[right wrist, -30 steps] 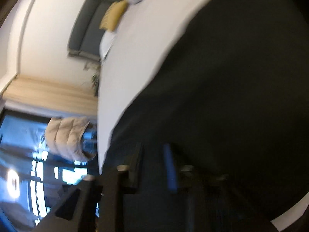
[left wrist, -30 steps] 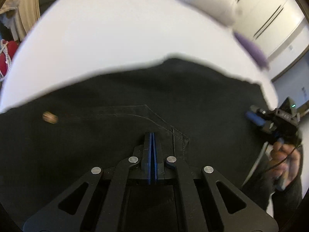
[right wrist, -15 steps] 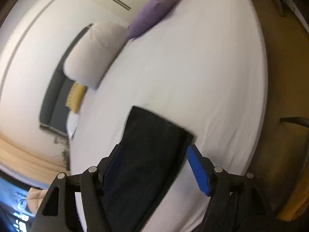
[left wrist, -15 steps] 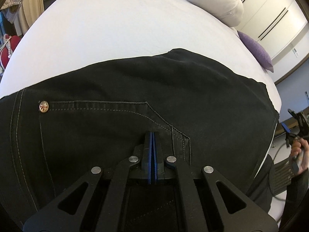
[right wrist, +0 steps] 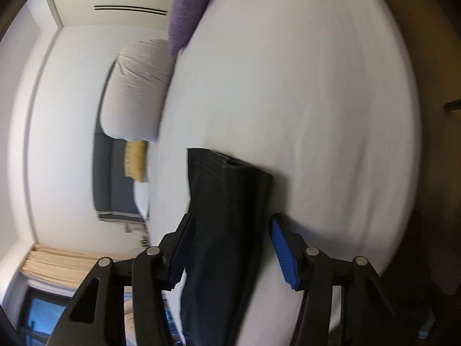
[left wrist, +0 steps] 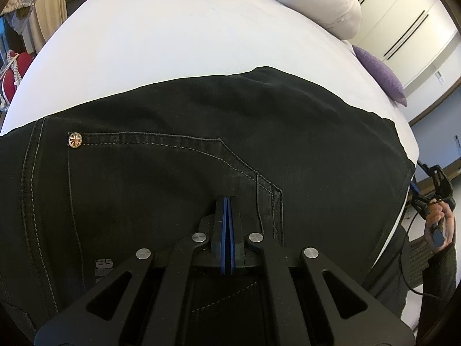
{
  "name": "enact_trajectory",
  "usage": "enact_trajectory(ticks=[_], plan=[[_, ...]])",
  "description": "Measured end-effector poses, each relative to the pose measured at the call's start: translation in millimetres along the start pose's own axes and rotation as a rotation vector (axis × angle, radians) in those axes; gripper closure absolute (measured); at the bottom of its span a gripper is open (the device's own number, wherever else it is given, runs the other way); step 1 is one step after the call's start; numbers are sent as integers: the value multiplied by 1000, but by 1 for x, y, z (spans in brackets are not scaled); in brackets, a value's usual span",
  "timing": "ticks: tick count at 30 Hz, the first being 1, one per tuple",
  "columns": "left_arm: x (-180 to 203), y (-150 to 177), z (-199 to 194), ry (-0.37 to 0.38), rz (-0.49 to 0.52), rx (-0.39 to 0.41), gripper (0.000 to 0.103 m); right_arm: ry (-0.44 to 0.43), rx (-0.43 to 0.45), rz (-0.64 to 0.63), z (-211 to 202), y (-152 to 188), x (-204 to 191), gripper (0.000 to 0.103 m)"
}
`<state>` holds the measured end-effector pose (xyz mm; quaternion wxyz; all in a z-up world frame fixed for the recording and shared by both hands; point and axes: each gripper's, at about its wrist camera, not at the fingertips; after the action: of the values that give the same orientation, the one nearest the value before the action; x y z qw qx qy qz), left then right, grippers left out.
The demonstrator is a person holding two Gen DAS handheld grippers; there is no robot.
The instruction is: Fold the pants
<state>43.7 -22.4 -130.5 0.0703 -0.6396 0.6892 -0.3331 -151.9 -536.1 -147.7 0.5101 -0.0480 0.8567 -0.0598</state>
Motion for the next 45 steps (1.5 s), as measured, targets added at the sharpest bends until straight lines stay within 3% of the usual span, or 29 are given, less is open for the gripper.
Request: enact_trajectory(ticks=[9, 12, 20, 23, 26, 31, 34, 38, 45], plan=[[4, -3, -1, -12, 2, -11, 102, -65, -14, 51, 33, -10, -2, 73], [4, -2, 0, -9, 2, -11, 102, -59, -16, 56, 37, -10, -1, 89], [-1, -2, 6, 15, -20, -7, 102, -16, 30, -61, 22, -12, -19, 92], [-2, -2, 8, 22, -29, -5, 102, 8, 42, -224, 17, 4, -57, 92], [-5, -2, 9, 28, -42, -3, 102, 23, 11, -467, 13, 48, -108, 92], [-10, -5, 7, 49, -77, 0, 102, 28, -110, -1046, 7, 199, -175, 92], [-12, -8, 5, 98, -112, -5, 101, 71, -203, -1263, 24, 269, -166, 92], [-10, -12, 2, 181, -150, -20, 101, 186, -238, -1402, 49, 301, -138, 92], [-1, -25, 11, 338, -272, -69, 101, 160, -182, -1486, 33, 308, -150, 92]])
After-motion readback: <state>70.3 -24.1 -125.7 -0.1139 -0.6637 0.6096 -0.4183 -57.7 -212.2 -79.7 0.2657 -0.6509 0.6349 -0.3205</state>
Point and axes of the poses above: each gripper's, at about its wrist camera, not at the fingertips, and z roughly the way its jaws point, x to its right, y to its underside, and after that the axes turned 11 degrees about x, right-handed
